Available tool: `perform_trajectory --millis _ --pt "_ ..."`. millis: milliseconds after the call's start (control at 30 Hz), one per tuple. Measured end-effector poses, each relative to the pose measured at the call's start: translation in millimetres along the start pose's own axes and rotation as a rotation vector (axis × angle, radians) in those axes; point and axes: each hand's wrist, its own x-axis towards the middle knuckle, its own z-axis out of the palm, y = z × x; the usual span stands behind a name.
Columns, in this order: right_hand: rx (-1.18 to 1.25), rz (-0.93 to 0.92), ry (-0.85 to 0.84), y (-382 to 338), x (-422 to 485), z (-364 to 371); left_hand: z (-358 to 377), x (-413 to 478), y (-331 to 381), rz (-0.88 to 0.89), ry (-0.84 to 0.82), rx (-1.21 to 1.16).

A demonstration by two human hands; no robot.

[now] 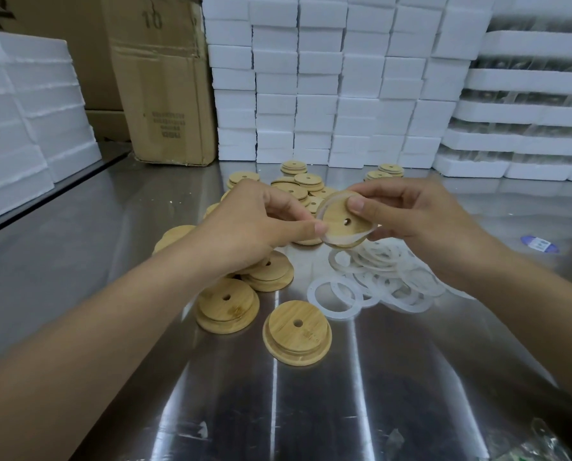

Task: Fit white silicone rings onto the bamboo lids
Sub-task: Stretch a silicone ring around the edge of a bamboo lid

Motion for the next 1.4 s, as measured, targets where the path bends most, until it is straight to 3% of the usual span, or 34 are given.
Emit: perform_trajectory --millis 267,600,767,967,1100,1233,1400 --pt "0.014 0.025 0.01 0 0 6 -2 1 2 0.085 -0.002 0.101" --pt "-0.337 -0.116 -0.125 -5 -7 14 4 -5 4 0.29 0.063 0.529" --pt "0.006 0.025 -0.127 -3 -8 14 -11 2 2 0.188 -0.123 0.37" --pt "0.067 0.042 -0.052 -2 -4 10 -4 0 -1 0.162 -0.04 0.202" --pt "0.057 0.019 -0.018 1 -5 15 3 -3 2 0.134 -0.016 0.247" --pt "0.041 0.035 0.031 0 -4 18 11 -7 4 0.128 -0.071 0.303" --pt "-0.032 0.107 -0.046 -5 -7 18 13 -8 7 0.122 -0.142 0.216"
